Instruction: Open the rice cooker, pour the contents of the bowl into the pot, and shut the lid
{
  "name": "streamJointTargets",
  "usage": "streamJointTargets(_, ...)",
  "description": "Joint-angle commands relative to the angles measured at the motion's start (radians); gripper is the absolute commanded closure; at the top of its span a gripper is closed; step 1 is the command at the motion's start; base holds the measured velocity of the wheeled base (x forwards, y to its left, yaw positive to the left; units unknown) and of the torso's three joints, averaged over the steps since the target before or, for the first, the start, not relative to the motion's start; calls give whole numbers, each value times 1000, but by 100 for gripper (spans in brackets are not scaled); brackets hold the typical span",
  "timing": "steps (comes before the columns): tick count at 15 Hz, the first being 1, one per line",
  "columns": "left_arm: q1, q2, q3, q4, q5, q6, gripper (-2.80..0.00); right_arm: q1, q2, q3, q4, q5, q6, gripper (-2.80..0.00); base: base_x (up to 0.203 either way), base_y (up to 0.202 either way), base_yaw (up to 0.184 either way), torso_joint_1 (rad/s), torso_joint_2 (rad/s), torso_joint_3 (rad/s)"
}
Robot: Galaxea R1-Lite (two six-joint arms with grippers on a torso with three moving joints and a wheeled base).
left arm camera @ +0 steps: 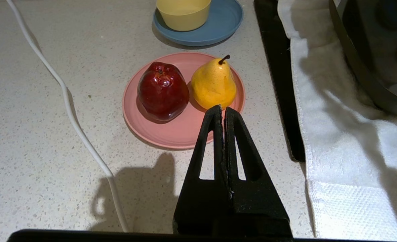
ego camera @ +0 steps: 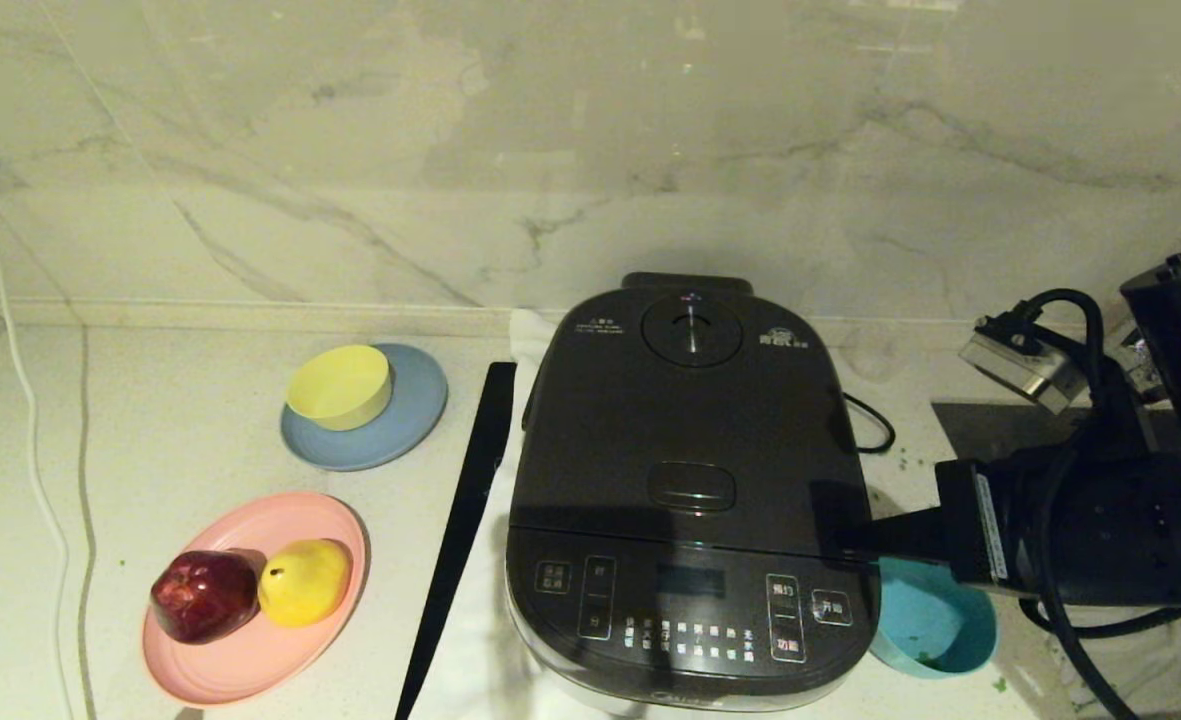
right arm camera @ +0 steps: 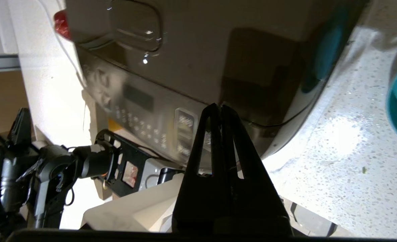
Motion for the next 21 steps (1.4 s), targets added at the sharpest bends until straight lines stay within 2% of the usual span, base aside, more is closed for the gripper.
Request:
streamJointTargets(1, 0, -1, 9, 0, 0, 0, 0, 35, -10, 0, 1, 2, 3, 0, 0, 0, 0, 0, 0, 0)
streamJointTargets(7, 0, -1, 8, 0, 0, 0, 0, 75, 25, -2, 0, -33, 3, 0, 0, 0, 0, 0, 0, 0)
streamJointTargets(21, 0, -1, 9, 0, 0, 0, 0, 74, 54, -4, 0, -34, 6, 0, 0, 0, 0, 0, 0, 0)
